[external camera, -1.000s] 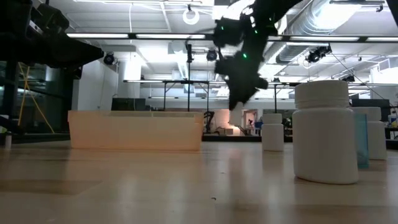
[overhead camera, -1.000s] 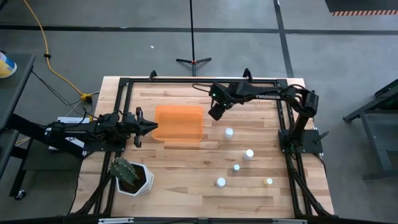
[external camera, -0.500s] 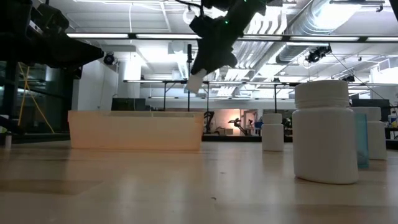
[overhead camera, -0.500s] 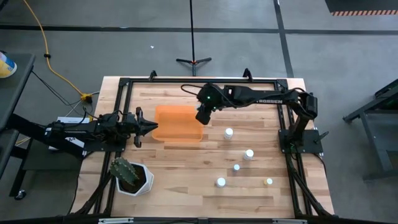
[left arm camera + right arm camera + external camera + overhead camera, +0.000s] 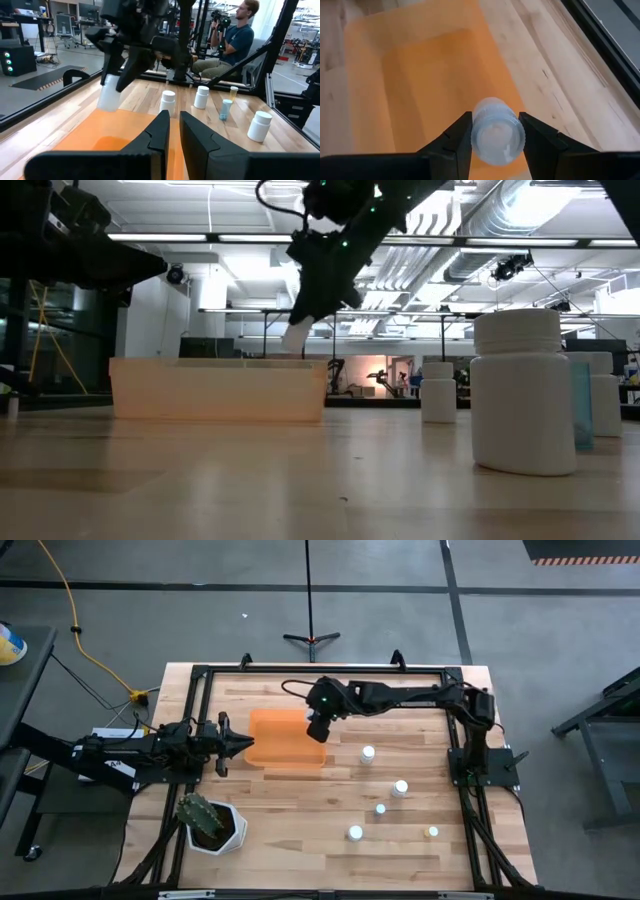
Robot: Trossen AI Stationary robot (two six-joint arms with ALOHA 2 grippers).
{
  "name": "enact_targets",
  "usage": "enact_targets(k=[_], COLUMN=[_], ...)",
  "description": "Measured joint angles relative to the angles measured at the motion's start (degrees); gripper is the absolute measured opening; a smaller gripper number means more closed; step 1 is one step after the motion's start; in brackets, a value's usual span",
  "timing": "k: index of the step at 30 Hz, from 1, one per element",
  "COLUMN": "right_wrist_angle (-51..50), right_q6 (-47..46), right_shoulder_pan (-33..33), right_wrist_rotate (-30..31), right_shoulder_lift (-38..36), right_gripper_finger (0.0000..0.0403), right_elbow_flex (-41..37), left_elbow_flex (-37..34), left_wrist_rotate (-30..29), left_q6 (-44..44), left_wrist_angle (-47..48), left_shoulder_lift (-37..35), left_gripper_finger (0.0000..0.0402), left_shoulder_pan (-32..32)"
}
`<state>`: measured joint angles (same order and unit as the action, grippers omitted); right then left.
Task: Pick and place pill bottles into a basket
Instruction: Put the transparent pill bottle in the orange bin
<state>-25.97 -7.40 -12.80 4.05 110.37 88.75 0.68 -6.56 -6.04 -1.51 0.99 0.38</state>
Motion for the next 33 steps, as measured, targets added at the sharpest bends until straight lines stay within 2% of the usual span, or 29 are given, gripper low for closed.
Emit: enact_targets(k=[5, 13, 33], right_wrist_angle=[-4.3, -17.1, -18.1], right_q6=[2.8, 4.5, 7.9], right_shoulder_pan=[0.0, -0.3, -0.6], right_wrist_rotate=[-0.2, -0.6, -1.9], right_shoulder_lift=[3.7, 10.4, 16.1], right_gripper_finger=[0.0135, 0.0135, 0.0136], right_elbow_flex=[5.4, 14.4, 14.4], left_elbow_flex=[0.0, 0.0, 0.0], left_wrist_rotate=[0.0, -0.1, -0.2], left_q6=[0.0, 0.0, 0.0], left_wrist_angle=[0.0, 0.0, 0.0], left_shoulder_lift=[0.0, 0.0, 0.0], left_gripper_finger=[0.0079, 0.0079, 0.0079], left_shoulder_pan=[0.0, 0.0, 0.0])
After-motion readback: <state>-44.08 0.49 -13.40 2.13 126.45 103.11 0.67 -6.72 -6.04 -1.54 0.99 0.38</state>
